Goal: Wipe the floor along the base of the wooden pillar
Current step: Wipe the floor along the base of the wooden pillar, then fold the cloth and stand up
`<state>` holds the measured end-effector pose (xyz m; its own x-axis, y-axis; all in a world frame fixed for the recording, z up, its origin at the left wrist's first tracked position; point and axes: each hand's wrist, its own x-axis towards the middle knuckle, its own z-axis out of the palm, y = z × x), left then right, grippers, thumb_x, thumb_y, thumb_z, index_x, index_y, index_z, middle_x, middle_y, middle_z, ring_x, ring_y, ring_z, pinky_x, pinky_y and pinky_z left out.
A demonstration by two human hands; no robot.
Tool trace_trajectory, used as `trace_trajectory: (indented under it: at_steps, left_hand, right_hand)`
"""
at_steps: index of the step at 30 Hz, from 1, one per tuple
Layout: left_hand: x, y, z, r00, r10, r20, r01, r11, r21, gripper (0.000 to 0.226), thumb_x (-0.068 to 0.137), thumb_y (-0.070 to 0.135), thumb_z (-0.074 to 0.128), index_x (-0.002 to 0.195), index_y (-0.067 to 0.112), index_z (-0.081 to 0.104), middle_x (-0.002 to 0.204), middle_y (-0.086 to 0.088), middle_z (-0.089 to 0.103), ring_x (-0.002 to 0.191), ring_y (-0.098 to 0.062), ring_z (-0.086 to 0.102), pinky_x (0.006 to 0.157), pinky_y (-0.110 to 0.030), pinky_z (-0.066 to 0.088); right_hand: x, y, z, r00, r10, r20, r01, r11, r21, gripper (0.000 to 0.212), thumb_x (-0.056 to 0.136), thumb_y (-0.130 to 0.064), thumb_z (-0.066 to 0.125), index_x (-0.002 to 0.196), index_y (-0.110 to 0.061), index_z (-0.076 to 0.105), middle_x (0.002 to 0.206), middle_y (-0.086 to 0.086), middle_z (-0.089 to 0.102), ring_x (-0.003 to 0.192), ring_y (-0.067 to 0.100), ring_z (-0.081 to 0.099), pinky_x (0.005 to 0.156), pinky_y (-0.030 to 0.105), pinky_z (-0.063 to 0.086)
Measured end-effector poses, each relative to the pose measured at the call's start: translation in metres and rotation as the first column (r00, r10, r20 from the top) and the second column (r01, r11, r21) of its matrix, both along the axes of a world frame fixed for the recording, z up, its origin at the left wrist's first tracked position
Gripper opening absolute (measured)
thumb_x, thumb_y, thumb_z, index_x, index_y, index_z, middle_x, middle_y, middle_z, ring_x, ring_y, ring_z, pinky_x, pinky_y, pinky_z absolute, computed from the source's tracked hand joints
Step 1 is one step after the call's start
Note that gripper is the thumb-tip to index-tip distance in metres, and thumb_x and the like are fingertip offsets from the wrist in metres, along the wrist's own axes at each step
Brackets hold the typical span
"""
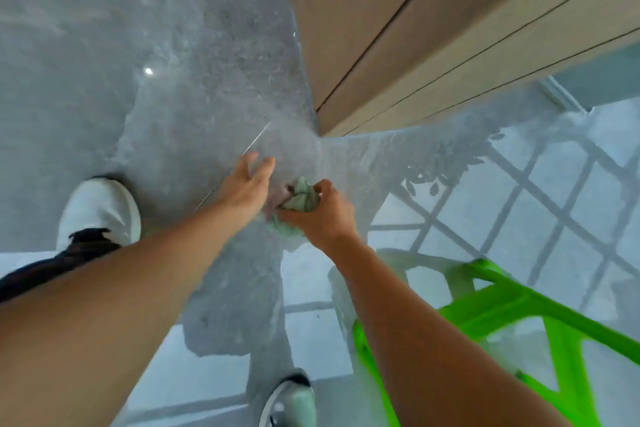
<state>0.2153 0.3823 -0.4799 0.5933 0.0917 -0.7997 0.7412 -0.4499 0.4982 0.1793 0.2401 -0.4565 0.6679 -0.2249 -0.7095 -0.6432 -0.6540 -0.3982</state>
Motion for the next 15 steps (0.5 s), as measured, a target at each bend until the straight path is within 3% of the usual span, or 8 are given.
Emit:
trace_trajectory:
  at_steps: [2,3,5,7,10,13,15]
  left_hand:
    - [-0.037,-0.022,0.063,0.992,0.128,0.005,-0.127,0.987,-0.095,0.046,0.101,0.051,0.04,0.138,0.028,0.054,0.125,-0.001,0.06,0.102,-0.02,0.059,0.09,-0.03,0.043]
    - [-0.055,-0.029,0.091,0.985,0.172,0.02,-0.169,0.981,-0.094,0.043,0.1,0.051,0.042,0.135,0.031,0.057,0.117,0.004,0.059,0.098,-0.016,0.057,0.089,-0.027,0.041]
    - [-0.09,-0.042,0.153,0.97,0.243,-0.005,-0.242,0.967,-0.082,0.035,0.097,0.05,0.05,0.119,0.031,0.067,0.107,0.005,0.062,0.1,-0.018,0.058,0.093,-0.033,0.049]
    - [-0.122,-0.066,0.215,0.966,0.251,-0.063,-0.257,0.96,-0.115,0.029,0.094,0.049,0.056,0.088,0.025,0.071,0.086,0.0,0.068,0.088,-0.024,0.065,0.083,-0.037,0.056]
    - [-0.171,-0.121,0.291,0.981,0.134,-0.142,-0.158,0.973,-0.17,0.036,0.091,0.049,0.061,0.069,0.022,0.069,0.071,0.003,0.07,0.074,-0.02,0.067,0.071,-0.031,0.052]
    - [-0.215,-0.186,0.341,0.986,-0.049,-0.162,-0.002,0.953,-0.303,0.037,0.092,0.052,0.06,0.072,0.027,0.078,0.072,0.004,0.077,0.073,-0.013,0.072,0.068,-0.025,0.055]
    - [-0.243,-0.224,0.356,0.98,-0.166,-0.114,0.116,0.929,-0.35,0.041,0.088,0.06,0.057,0.077,0.026,0.077,0.077,0.006,0.078,0.078,-0.01,0.072,0.074,-0.025,0.055]
  right_hand:
    - [-0.024,0.009,0.056,1.0,0.002,-0.003,-0.002,0.997,0.071,0.044,0.065,-0.045,0.085,0.071,-0.024,0.048,0.065,-0.009,0.055,0.058,0.013,0.052,0.045,0.018,0.035]
    - [-0.037,0.011,0.085,1.0,0.025,-0.009,-0.024,0.996,0.091,0.042,0.067,-0.041,0.084,0.067,-0.024,0.045,0.062,-0.009,0.052,0.057,0.015,0.05,0.044,0.019,0.033]
    - [-0.067,0.0,0.151,0.998,0.053,-0.013,-0.052,0.991,0.12,0.037,0.07,-0.034,0.081,0.067,-0.022,0.045,0.063,-0.007,0.053,0.065,0.025,0.054,0.05,0.026,0.032]
    - [-0.102,-0.026,0.217,1.0,0.019,-0.005,-0.018,0.988,0.155,0.032,0.07,-0.031,0.081,0.075,-0.02,0.052,0.073,0.001,0.062,0.074,0.03,0.061,0.056,0.032,0.036]
    - [-0.159,-0.083,0.301,0.992,-0.113,0.049,0.108,0.99,0.095,0.04,0.067,-0.031,0.086,0.094,-0.014,0.061,0.089,0.009,0.069,0.085,0.03,0.063,0.068,0.035,0.044]
    - [-0.223,-0.143,0.365,0.945,-0.291,0.151,0.294,0.956,0.0,0.068,0.061,-0.026,0.09,0.121,-0.014,0.06,0.107,0.01,0.063,0.098,0.026,0.059,0.077,0.022,0.039]
    - [-0.264,-0.174,0.386,0.899,-0.365,0.241,0.39,0.919,-0.064,0.071,0.059,-0.025,0.09,0.122,-0.014,0.06,0.106,0.005,0.058,0.09,0.02,0.056,0.074,0.013,0.034]
